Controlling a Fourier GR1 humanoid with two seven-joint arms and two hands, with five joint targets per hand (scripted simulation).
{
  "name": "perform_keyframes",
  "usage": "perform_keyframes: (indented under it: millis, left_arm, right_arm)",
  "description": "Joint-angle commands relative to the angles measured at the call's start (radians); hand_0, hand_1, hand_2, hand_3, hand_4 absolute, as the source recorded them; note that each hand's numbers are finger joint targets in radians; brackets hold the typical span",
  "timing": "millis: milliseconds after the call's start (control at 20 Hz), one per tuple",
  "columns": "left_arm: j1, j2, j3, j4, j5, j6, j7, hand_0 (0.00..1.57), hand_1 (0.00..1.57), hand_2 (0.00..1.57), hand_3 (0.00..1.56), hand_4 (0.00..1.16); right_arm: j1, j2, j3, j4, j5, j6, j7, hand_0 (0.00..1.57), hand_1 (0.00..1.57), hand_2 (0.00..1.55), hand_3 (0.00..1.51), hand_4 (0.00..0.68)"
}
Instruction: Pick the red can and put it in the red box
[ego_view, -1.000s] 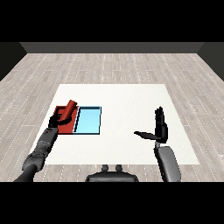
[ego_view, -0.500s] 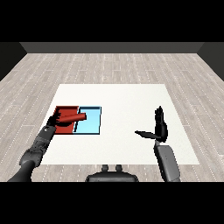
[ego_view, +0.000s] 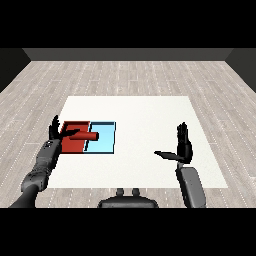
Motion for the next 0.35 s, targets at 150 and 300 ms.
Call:
perform_keyframes:
  millis: [150, 300]
  left_arm:
    - [-0.043, -0.178, 0.138, -0.27, 0.206, -0.205, -0.282, 0.0, 0.0, 0.0, 0.0, 0.0]
    - [0.03, -0.248, 0.091, -0.385, 0.209, -0.258, -0.312, 0.0, 0.0, 0.0, 0.0, 0.0]
  right_arm:
    - [0.007, 0.019, 0.051, -0.002, -0.048, 0.081, -0.017, 0.0, 0.0, 0.0, 0.0, 0.0]
    - [0.029, 0.01, 0.034, -0.017, -0.101, 0.121, 0.0, 0.0, 0.0, 0.0, 0.0, 0.0]
